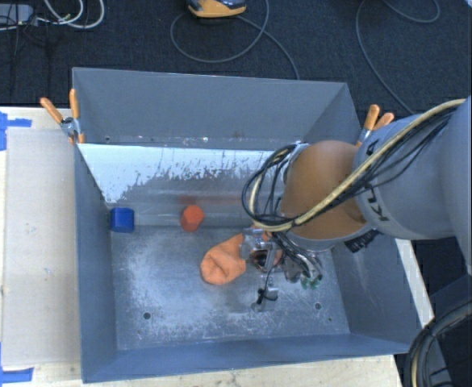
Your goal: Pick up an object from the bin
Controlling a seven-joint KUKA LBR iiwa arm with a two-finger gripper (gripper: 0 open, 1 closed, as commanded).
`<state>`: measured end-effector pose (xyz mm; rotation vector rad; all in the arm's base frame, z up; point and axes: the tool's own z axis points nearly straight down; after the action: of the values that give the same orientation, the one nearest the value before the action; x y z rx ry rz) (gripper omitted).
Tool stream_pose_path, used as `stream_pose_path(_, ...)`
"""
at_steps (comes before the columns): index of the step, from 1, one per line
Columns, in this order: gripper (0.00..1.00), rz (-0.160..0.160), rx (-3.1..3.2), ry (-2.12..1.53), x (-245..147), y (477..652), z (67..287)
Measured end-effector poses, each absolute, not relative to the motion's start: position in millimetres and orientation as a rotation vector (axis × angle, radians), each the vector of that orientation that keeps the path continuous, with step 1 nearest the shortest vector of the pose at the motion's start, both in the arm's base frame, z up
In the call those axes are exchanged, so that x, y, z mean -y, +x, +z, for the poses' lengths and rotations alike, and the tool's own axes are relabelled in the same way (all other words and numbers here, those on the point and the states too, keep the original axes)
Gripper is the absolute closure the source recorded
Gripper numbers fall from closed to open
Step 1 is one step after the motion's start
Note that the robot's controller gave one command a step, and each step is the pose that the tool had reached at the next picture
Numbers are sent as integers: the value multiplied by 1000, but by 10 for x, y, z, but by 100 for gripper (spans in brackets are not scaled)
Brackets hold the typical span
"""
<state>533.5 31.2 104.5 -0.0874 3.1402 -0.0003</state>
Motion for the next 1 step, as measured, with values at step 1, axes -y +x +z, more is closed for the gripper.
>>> stream_pose_path(1, 0, 8, -3152, 22, -480, 5365, 782)
